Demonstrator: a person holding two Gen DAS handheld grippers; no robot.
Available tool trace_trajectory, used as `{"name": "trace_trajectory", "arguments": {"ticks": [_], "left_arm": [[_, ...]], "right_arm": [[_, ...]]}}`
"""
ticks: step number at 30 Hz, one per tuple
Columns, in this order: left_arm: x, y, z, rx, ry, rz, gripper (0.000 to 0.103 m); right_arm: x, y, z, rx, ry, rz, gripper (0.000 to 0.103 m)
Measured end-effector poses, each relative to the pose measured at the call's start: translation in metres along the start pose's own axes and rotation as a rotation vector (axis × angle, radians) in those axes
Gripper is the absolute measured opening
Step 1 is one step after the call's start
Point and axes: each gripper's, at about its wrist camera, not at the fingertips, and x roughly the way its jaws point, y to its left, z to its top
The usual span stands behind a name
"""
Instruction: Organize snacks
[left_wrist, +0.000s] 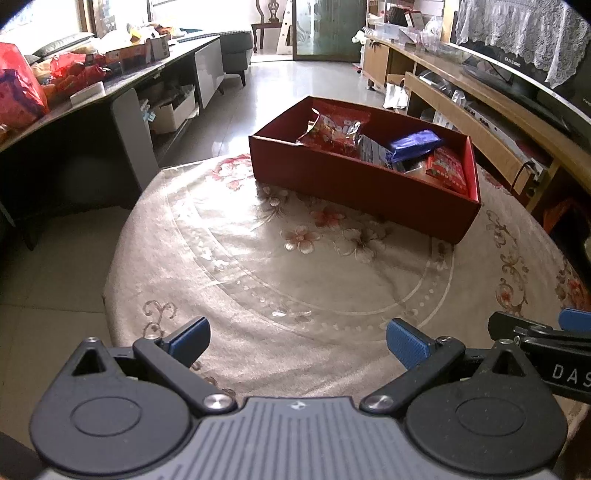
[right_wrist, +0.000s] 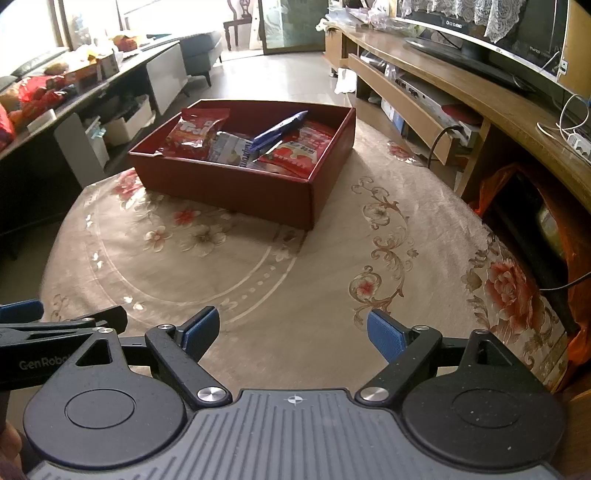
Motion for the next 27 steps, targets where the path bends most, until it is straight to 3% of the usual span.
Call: {"name": "trace_trajectory", "arguments": {"ticks": [27], "left_arm": [[-0.0089,-0.0005,-0.0067,0.002,-0.014,-0.003,0.103]], "right_arm": [[-0.0085,0.0015,-0.0046,-0.004,-0.009,0.014,0.092]]}}
